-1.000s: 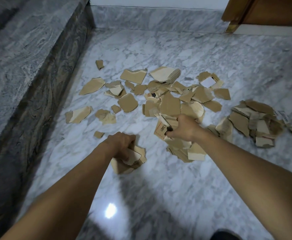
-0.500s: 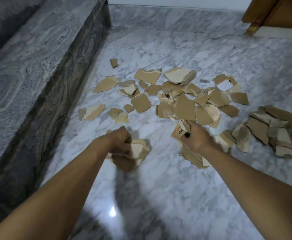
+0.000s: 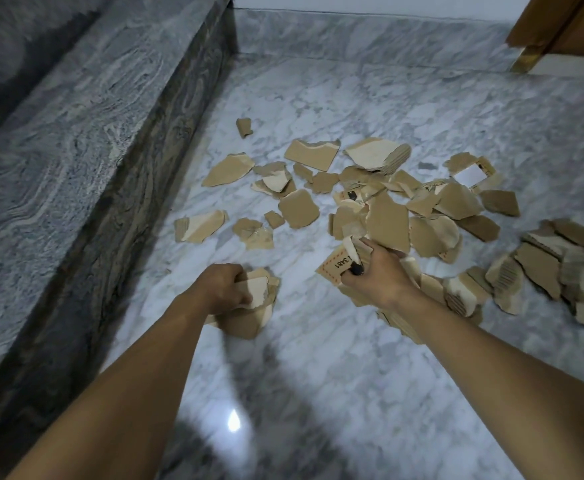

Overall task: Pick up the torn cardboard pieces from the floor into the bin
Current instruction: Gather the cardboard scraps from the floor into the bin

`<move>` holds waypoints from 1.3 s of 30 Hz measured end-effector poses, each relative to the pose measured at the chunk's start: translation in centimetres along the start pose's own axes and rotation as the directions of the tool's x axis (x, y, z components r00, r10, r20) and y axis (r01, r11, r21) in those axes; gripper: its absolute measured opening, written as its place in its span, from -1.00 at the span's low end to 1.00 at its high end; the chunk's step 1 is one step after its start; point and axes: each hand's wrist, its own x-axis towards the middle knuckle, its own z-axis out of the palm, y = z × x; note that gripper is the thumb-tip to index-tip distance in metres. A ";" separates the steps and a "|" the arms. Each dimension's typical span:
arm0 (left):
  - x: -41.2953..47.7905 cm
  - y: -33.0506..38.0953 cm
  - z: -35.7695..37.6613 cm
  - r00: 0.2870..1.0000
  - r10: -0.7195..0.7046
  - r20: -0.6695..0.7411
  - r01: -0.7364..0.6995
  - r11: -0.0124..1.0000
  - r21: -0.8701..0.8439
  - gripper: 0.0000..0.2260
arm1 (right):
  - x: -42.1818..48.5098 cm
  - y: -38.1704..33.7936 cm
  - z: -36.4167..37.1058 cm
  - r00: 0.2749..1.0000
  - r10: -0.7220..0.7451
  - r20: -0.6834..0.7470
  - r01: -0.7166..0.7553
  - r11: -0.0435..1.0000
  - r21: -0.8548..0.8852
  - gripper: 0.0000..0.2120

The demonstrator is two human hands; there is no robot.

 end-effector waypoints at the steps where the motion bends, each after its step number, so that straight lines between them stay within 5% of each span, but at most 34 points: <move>1: 0.0 0.0 -0.1 1.000 -0.009 0.018 0.009 1.000 -0.012 -0.76 | -0.2 -0.1 0.4 1.000 0.005 0.020 -0.005 1.000 0.009 -0.68; 10: -0.5 0.0 0.9 0.998 0.060 -0.028 -0.059 0.998 0.028 -0.71 | -1.5 1.6 0.8 0.972 0.165 0.166 -0.141 0.979 -0.144 -0.73; 15: -1.2 -0.6 1.7 0.985 0.152 -0.080 -0.155 0.988 -0.030 -0.40 | -2.3 1.5 1.5 0.975 0.080 0.208 -0.045 0.984 -0.170 -0.69; 23: -1.1 0.4 1.5 0.994 0.088 -0.068 -0.087 0.996 0.020 -0.74 | -3.0 1.3 3.3 0.984 -0.027 0.178 0.084 0.943 -0.322 -0.78; 27: -0.9 0.4 1.6 0.992 0.120 -0.033 -0.118 0.991 0.058 -0.68 | -3.3 1.5 3.2 0.987 0.000 0.162 0.035 0.975 -0.218 -0.78; 31: -1.2 -0.3 2.1 0.969 0.238 0.059 -0.244 0.963 0.116 -0.40 | -3.8 2.5 2.0 0.988 0.023 0.154 0.000 0.989 -0.149 -0.74; 39: -3.3 -2.1 1.5 0.957 0.279 0.076 -0.286 0.951 0.118 -0.44 | -3.3 3.2 1.2 0.994 0.067 0.088 -0.057 0.993 -0.108 -0.78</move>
